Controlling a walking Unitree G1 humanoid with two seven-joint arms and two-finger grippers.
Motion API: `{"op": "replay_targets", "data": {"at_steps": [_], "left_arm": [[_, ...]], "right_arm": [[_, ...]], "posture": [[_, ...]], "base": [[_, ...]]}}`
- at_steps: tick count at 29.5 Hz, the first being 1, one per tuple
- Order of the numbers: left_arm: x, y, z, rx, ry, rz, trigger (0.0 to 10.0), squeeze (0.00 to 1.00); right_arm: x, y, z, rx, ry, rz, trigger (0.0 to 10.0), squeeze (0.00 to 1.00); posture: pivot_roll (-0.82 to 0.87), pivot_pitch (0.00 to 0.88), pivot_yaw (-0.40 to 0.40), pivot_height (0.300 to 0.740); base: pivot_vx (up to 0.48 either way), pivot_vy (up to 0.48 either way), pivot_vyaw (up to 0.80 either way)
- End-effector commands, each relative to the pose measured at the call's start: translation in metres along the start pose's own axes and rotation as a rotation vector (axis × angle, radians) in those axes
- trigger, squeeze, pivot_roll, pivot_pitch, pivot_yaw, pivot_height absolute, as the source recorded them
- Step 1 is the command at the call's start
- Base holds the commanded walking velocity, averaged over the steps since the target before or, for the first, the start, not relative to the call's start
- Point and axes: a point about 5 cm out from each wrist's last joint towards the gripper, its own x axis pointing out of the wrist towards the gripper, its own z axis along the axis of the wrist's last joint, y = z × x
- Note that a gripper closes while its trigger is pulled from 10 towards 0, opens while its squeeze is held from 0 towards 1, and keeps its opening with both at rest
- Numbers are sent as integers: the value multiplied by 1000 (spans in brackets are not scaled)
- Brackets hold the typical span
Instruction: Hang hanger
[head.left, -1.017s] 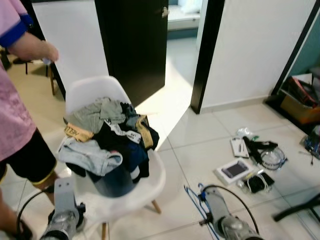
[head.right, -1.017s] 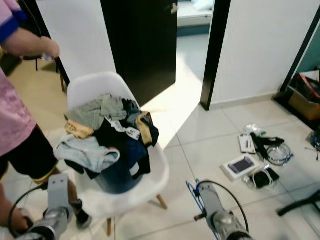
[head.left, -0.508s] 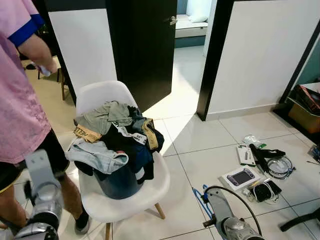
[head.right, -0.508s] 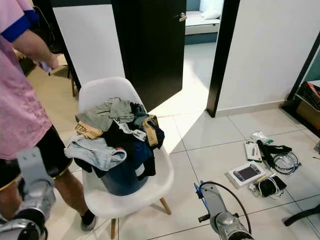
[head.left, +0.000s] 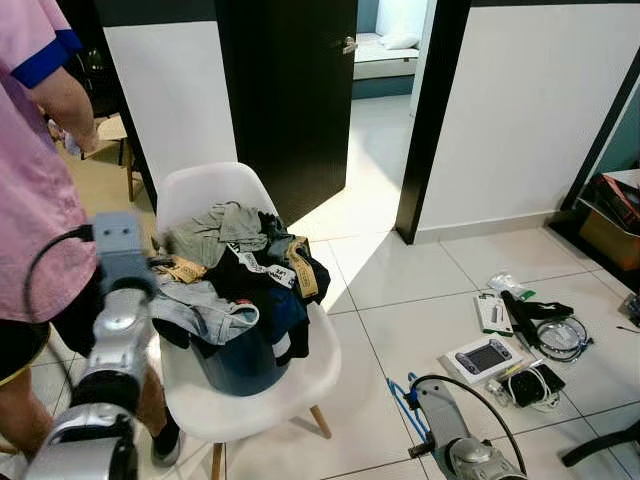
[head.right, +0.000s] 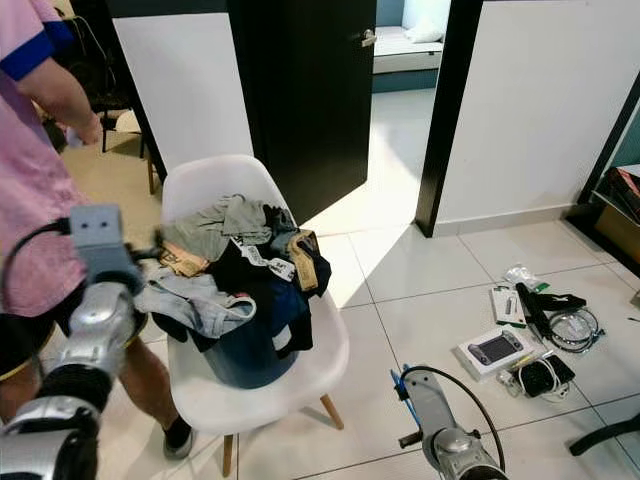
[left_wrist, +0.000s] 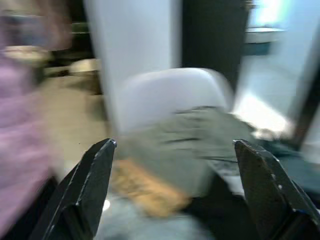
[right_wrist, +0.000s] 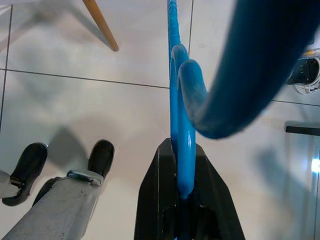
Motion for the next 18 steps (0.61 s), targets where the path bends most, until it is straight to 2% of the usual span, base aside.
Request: {"op": "replay_targets", "data": {"at_steps": [1, 2, 7, 8, 9, 10, 11, 12, 18], "left_arm": [[3, -3, 4, -31, 2, -17, 10000, 0], [4, -9, 8, -38, -11, -45, 10000, 0], [5, -20, 17, -40, -47, -86, 10000, 0], [6, -32, 26, -26, -85, -128, 10000, 0], [6, -32, 26, -26, -85, -128, 10000, 0], [5, -42, 32, -10, -112, -160, 10000, 0], [5, -42, 32, -10, -112, -160, 10000, 0], [4, -51, 37, -14, -129, -191, 10000, 0], [0, -67, 40, -31, -137, -293, 10000, 0]], "right_arm": [[0, 1, -2, -3, 4, 2, 10000, 0], [0, 2, -2, -3, 5, 3, 10000, 0], [0, 2, -2, -4, 5, 4, 10000, 0], [0, 1, -2, -5, 5, 1, 10000, 0], [0, 1, -2, -5, 5, 1, 10000, 0], [0, 1, -3, -8, 6, -2, 10000, 0], [0, 1, -3, -8, 6, -2, 10000, 0], [0, 1, -3, -10, 8, -7, 10000, 0], [0, -2, -3, -18, 27, -41, 10000, 0]], "posture": [[20, 0, -1, 740], [19, 0, 0, 740], [19, 0, -1, 740], [19, 0, -1, 740], [19, 0, -1, 740], [21, 0, -4, 740], [21, 0, -4, 740], [22, 0, -4, 740], [24, 0, -5, 740]], "base": [[0, 0, 0], [0, 0, 0], [0, 0, 0], [274, 0, 0], [274, 0, 0], [274, 0, 0], [274, 0, 0], [285, 0, 0], [294, 0, 0]]}}
